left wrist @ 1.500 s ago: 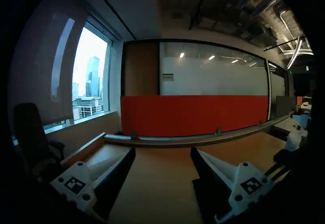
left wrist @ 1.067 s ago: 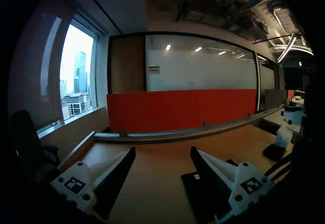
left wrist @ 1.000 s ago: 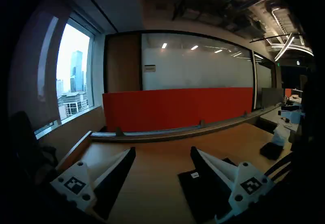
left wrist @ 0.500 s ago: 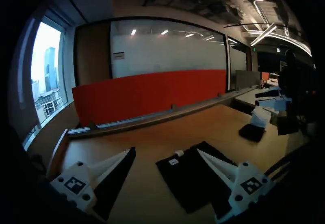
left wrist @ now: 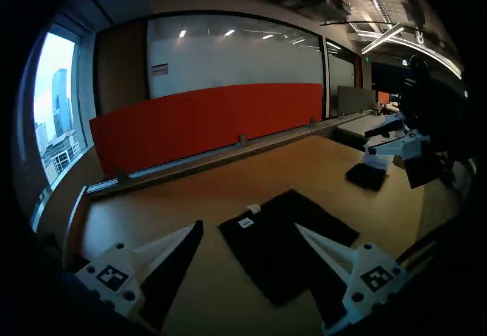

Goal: Fold towel

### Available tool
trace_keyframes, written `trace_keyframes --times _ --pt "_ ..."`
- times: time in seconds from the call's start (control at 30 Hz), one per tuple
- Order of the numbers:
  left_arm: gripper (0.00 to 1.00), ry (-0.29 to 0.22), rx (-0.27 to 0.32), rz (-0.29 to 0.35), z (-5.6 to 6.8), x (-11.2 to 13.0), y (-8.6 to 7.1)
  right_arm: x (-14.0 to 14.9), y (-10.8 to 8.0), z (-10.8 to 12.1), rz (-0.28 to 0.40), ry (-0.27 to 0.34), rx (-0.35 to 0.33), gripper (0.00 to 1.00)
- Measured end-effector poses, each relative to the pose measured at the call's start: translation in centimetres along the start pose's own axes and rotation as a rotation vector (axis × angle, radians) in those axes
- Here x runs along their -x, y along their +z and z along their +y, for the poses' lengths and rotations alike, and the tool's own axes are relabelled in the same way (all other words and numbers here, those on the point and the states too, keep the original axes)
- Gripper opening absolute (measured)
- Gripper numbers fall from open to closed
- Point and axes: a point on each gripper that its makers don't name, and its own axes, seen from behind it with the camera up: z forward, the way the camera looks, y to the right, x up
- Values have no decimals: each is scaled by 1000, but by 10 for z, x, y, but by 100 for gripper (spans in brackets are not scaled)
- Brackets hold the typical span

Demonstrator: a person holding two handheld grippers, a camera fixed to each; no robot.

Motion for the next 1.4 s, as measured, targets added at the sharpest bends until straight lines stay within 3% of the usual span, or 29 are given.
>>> trace_keyframes --times 1.0,1.4 --pt "100 40 98 -217 42 135 42 144 49 -52 -234 -56 -127 100" --pt "100 62 146 -316 56 185 57 196 58 -66 -325 -77 -175 100"
